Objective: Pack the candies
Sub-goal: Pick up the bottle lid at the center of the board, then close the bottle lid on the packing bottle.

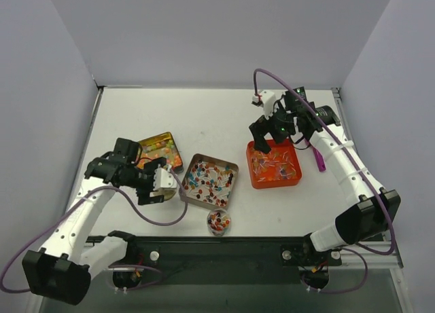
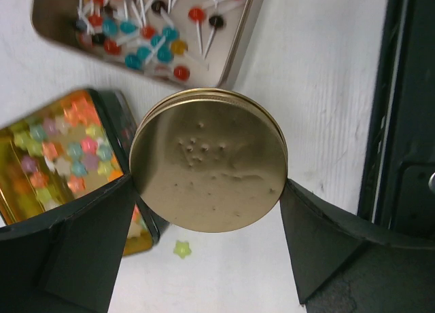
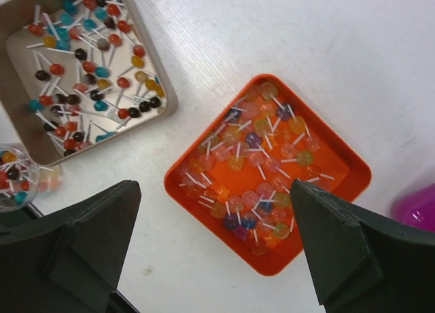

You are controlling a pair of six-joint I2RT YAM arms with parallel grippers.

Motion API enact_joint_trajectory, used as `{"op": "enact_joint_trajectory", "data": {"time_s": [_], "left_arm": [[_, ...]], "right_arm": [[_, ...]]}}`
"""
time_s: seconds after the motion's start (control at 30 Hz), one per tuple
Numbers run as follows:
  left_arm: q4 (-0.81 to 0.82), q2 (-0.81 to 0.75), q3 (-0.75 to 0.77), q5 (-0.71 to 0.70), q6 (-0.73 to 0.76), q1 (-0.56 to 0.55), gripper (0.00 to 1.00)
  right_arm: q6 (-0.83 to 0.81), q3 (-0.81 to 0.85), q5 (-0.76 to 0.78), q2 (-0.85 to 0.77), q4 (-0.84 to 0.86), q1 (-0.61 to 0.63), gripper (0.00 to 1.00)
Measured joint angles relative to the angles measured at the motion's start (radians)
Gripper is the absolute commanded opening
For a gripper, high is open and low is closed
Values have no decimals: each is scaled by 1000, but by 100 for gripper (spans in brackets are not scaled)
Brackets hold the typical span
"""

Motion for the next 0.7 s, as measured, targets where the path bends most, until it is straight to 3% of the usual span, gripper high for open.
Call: {"op": "enact_joint_trajectory", "data": {"time_s": [0.13,0.37,0.7], "left_arm": [[42,42,75,17,-157,-259,87],[162,174,113,-114,-478,-646,87],[295,290,129,-257,-759,-843,87]], "right_arm": [[47,-36,48,0,7,-45,100],[102,-131,87,-24,18,-95,100],[114,-206,71,-166,28,-158,100]]}}
